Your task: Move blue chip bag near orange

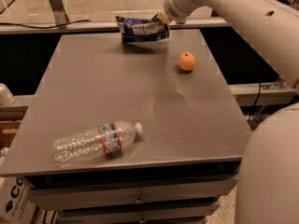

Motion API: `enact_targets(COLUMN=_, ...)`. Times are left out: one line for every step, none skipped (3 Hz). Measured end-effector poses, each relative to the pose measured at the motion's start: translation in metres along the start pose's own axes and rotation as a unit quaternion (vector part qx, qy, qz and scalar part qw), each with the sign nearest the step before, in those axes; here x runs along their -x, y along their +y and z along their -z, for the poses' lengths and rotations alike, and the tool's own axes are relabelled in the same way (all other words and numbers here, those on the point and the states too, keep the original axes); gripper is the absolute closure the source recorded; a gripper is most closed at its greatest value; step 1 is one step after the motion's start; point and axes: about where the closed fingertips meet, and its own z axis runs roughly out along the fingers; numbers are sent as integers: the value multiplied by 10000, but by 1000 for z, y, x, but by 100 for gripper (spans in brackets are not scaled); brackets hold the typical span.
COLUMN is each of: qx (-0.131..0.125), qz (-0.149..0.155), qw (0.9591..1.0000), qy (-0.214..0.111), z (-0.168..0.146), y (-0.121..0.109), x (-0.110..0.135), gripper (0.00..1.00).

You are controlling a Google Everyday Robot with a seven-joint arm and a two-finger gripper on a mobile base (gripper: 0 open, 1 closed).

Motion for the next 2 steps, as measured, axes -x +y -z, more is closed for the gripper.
enact_targets(qx=-114, qz=-92, qw=9995, qy=266, z=8, y=-11, x=-27, gripper=100)
enact_targets(qx=-189, qz=-129, qw=9984, qy=521, z=16, y=-19, x=-52, gripper=100)
